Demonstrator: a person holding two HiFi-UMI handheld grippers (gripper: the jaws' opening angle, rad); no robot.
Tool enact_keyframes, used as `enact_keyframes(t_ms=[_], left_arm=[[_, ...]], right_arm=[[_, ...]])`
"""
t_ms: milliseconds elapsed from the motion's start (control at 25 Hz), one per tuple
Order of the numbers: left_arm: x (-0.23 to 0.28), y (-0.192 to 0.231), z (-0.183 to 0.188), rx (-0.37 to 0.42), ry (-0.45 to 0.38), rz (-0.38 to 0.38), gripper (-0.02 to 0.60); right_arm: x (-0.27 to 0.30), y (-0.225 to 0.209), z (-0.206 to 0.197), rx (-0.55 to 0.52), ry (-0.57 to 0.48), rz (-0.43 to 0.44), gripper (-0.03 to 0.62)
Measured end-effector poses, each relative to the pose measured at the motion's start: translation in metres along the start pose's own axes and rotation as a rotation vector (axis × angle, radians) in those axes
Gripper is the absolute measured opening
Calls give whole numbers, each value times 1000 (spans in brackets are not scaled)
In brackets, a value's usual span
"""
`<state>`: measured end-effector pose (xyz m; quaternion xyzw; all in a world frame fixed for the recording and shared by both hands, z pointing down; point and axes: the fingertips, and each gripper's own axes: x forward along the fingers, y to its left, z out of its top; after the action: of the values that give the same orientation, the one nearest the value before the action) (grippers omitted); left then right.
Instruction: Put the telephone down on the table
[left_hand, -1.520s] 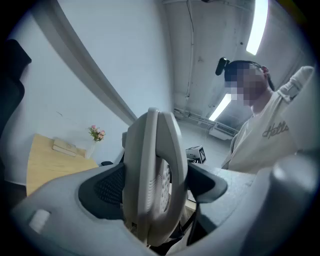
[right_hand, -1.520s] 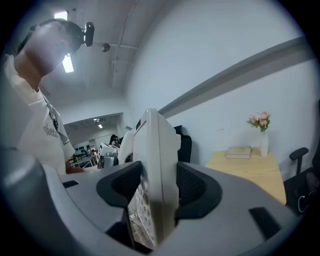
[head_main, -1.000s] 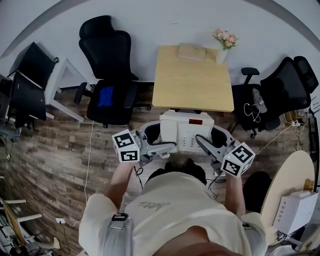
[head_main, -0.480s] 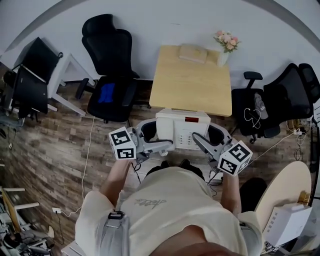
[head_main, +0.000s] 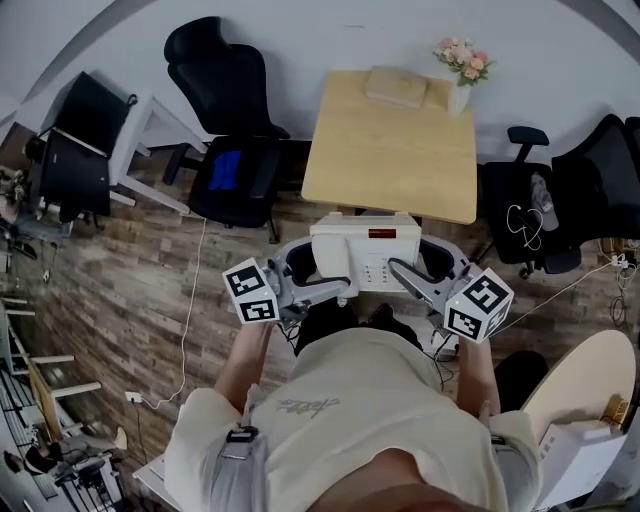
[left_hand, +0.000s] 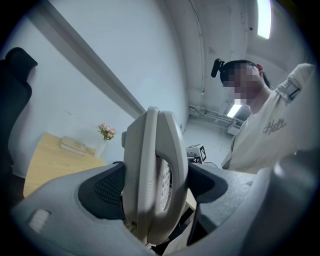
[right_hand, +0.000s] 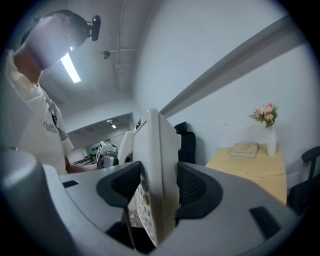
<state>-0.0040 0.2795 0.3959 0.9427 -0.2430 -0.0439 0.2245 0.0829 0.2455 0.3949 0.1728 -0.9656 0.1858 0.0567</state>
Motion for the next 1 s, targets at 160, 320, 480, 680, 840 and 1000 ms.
enact_keyframes(t_ms=[160,320,480,680,840,1000], left_arm=[[6,20,1,-40,-5,31,377],[9,44,10,-36,-3,26,377],[9,58,18,-18,-10,-3,377],[7,98,47,-8,-22,-65,377],[-1,132,75,6,-31,-115,377],[-10,167,96,9,-28,-161,377]], right_arm=[[12,-20,1,21,21,25,215],[28,-38,7,27,26,18,215],[39,-45,14,15,28,-7,215],[70,-66,41,-14,31,-58,215],[102,-80,62,-22,32,-105,215],[135,-92,78,-27,21,-146,215]])
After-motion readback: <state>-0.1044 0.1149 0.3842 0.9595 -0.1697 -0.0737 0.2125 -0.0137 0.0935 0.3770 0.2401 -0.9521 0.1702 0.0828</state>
